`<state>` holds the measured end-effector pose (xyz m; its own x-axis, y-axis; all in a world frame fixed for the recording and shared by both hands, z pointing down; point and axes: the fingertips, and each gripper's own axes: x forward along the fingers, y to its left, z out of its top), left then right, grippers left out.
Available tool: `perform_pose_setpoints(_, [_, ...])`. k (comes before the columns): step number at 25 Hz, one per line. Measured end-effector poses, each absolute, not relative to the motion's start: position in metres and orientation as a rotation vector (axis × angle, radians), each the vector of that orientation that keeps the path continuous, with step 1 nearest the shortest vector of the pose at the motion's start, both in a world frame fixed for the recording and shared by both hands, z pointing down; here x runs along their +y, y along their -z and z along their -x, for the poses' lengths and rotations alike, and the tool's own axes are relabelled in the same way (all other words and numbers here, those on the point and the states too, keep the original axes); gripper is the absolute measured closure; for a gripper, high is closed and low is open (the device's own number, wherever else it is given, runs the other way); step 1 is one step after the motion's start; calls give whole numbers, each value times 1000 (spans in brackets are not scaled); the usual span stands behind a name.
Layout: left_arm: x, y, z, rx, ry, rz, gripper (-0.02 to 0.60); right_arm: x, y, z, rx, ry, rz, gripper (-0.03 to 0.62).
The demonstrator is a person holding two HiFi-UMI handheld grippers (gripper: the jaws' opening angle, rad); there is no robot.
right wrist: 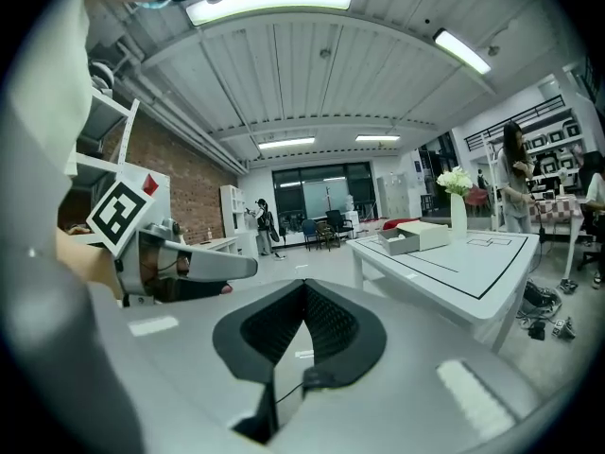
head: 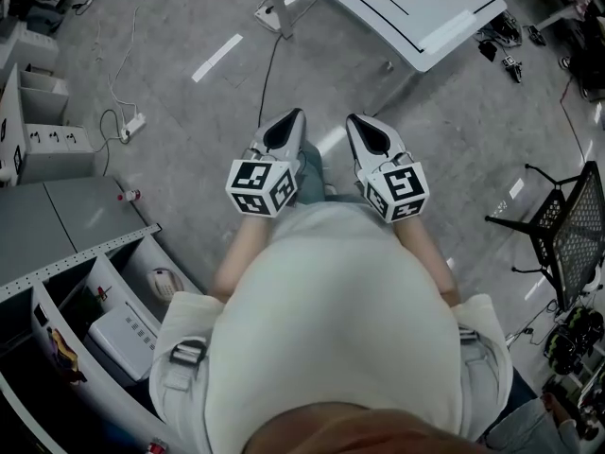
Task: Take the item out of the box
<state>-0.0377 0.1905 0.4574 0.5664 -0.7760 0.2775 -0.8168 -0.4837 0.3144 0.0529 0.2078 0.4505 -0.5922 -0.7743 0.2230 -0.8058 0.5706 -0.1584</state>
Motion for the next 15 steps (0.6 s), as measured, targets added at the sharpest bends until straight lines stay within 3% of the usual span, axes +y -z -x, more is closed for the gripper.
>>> perform_pose_setpoints(15, [86, -456, 35, -1215, -130, -2431, 581, 106, -444, -50, -2615, -346, -1406, 596])
